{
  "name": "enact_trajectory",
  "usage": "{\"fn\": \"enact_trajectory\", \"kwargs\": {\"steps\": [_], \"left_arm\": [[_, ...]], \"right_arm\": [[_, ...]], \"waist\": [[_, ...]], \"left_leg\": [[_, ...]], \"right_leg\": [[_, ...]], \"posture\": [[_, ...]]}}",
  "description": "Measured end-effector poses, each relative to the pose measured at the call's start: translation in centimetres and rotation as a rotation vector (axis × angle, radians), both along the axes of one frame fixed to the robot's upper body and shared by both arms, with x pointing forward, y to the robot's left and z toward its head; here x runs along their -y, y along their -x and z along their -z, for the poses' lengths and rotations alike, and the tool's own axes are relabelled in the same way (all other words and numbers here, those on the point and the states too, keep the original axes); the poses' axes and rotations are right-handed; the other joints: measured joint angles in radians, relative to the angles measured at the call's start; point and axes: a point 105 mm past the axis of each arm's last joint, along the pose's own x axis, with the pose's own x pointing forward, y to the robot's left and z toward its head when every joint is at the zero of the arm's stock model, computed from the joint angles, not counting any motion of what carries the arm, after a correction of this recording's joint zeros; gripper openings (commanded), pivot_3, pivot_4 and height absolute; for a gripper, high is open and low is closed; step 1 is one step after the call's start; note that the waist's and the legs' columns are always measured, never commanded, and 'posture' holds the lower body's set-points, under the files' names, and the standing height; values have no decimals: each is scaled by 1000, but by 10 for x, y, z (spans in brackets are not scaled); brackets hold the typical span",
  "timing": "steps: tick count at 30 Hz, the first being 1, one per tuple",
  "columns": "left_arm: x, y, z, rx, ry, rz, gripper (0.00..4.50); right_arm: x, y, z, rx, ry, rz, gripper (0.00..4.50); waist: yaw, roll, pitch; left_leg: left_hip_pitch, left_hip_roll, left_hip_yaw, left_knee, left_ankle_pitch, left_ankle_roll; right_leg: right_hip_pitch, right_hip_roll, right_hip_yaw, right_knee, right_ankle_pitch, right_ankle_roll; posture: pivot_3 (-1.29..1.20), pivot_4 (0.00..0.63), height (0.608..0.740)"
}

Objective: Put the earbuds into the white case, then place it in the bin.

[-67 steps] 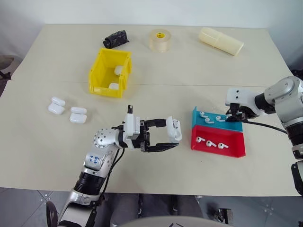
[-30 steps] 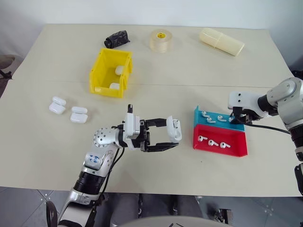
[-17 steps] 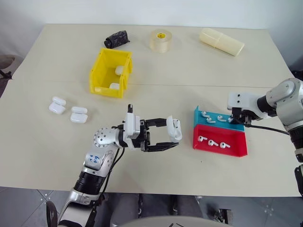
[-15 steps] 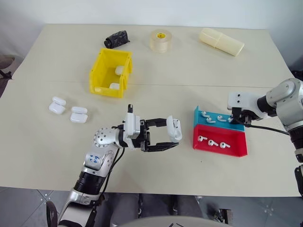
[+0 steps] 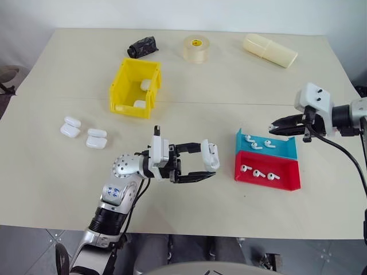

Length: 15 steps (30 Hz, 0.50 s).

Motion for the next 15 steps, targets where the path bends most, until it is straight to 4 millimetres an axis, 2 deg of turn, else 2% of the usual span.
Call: {"fn": "enact_trajectory", "kwargs": {"steps": [3, 8, 11, 15], "left_arm": [[2, -3, -8, 15, 14, 7, 2742], [3, -12, -10, -2, 16, 9, 2742], [3, -15, -13, 4, 17, 10, 2742], [4, -20, -15, -4, 17, 16, 2742]], "right_arm": [[-25, 16, -3, -30, -266, -55, 575], [-65, 44, -16, -57, -646, -125, 575], [-79, 51, -22, -62, -825, -123, 575], [-99, 66, -23, -86, -954, -143, 575]], "waist": [[-1, 0, 0], [-2, 0, 0], [-2, 0, 0], [0, 0, 0]], "left_leg": [[0, 0, 0, 0, 0, 0], [0, -1, 0, 0, 0, 0], [0, -1, 0, 0, 0, 0], [0, -3, 0, 0, 0, 0]], "right_leg": [[0, 0, 0, 1, 0, 0], [-1, 1, 0, 2, 0, 0], [-1, 1, 1, 2, 0, 0], [-1, 0, 1, 2, 0, 0]], "posture": [[0, 150, 740], [0, 150, 740], [0, 150, 740], [0, 150, 740]]}}
